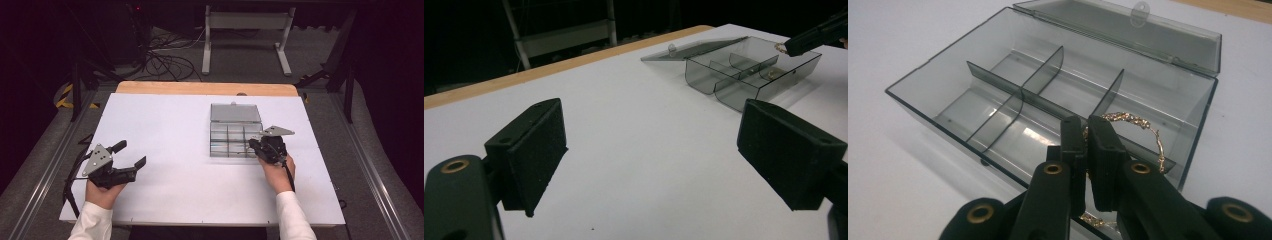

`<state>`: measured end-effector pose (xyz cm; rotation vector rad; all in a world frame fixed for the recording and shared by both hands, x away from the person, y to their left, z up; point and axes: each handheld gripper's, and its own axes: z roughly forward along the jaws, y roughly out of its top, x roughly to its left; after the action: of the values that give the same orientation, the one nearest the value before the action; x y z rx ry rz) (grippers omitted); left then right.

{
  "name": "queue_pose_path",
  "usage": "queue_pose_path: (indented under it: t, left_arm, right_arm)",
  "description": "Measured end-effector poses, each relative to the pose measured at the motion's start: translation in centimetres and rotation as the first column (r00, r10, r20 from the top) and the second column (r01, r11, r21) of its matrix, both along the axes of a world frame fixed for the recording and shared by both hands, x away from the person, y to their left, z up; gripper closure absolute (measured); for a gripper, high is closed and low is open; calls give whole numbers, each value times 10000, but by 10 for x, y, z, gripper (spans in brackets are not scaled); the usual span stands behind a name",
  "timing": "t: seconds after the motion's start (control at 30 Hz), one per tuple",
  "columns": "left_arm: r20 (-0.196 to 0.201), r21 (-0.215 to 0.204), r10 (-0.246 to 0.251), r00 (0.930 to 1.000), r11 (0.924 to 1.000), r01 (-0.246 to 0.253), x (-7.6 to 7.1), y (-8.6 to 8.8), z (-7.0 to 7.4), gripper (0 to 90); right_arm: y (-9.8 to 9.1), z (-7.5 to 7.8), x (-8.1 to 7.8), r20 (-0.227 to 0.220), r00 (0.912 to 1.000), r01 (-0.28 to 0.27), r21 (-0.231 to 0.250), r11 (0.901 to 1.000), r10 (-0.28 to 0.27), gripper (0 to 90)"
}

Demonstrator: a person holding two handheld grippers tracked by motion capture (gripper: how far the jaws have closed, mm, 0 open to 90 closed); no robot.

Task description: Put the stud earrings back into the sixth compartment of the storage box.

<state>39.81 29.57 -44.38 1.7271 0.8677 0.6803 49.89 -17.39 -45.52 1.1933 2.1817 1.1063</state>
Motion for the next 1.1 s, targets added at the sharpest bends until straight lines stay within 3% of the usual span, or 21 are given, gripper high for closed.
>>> queue_pose_path:
  t: [0.4, 0.5, 0.67, 1.1]
  left_arm:
    - [2, 23, -8, 10000, 10000, 8, 0, 0, 0, 131]
    - [3, 16, -9, 10000, 10000, 9, 0, 0, 0, 130]
    - [-5, 24, -8, 10000, 10000, 8, 0, 0, 0, 131]
    - [-5, 24, -13, 10000, 10000, 13, 1, -1, 0, 131]
  right_arm:
    - [-2, -7, 4, -431, 9990, 135, 11, 9999, -134, 853]
    - [-2, -8, 4, -329, 9993, 175, 72, 9998, -173, 711]
    - [-1, -8, 4, -227, 9995, 210, 130, 9997, -207, 602]
    - [6, -12, 3, -97, 9999, -22, 416, 9991, 26, 402]
